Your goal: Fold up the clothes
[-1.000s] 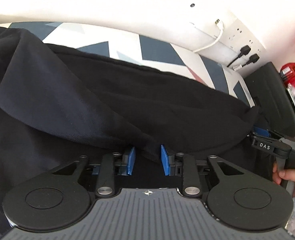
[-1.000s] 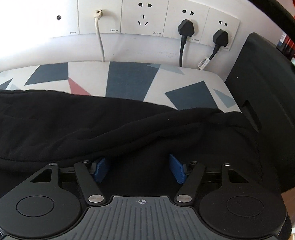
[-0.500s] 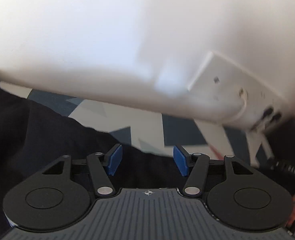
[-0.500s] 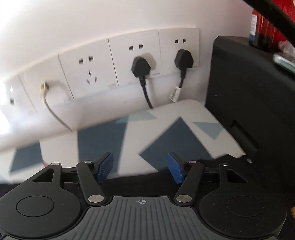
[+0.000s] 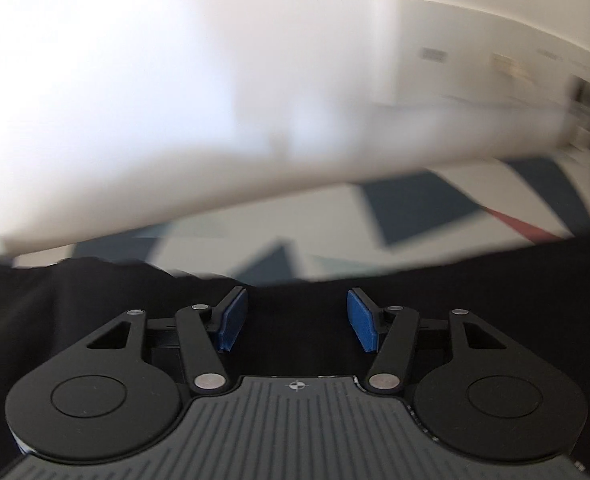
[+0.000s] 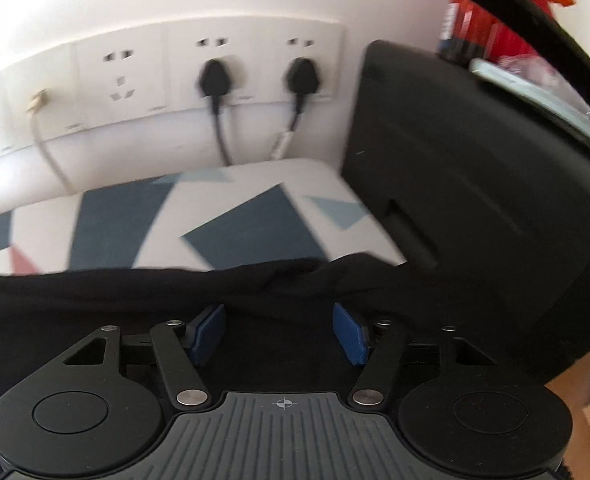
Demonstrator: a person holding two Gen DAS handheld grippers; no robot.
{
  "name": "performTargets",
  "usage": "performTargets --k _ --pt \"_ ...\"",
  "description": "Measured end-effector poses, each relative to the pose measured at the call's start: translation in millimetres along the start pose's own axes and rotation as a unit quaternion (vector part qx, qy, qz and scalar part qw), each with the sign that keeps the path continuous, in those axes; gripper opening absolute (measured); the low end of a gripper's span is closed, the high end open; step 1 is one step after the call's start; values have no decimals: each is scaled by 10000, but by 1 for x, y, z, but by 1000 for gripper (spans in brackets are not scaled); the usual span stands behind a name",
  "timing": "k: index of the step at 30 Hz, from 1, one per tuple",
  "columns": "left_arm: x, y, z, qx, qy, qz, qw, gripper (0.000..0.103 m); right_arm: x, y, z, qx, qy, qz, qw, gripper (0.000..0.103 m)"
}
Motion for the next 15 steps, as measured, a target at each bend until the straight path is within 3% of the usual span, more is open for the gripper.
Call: performTargets --k 3,6,8,11,13,15 --pt "-17 6 -5 -53 159 216 9996 58 1 5 -6 31 -60 -96 9999 57" --pt "-17 9 0 -65 257 60 9996 58 -13 11 0 72 -101 116 9999 57" --pt "-15 8 7 26 134 -9 9999 58 -26 12 12 251 384 428 9980 64" --pt "-3 4 12 26 -253 -256 9993 60 -54 5 22 382 800 1413 9860 75" --pt "6 -4 14 -14 -422 -507 9978 60 -67 -2 21 402 857 1909 9770 81" --pt "13 -14 16 7 -418 -743 9964 62 -74 -5 14 363 791 2146 9728 77"
Point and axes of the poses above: each gripper's, at about its wrist camera, not at the fingertips, and z roughly against the way its jaws point, x to its right, y to its top, the point moved 3 cm from there along -z, roughly the way its jaws point, and after that the axes turned 6 degrees about -x, right-handed, at the moved point
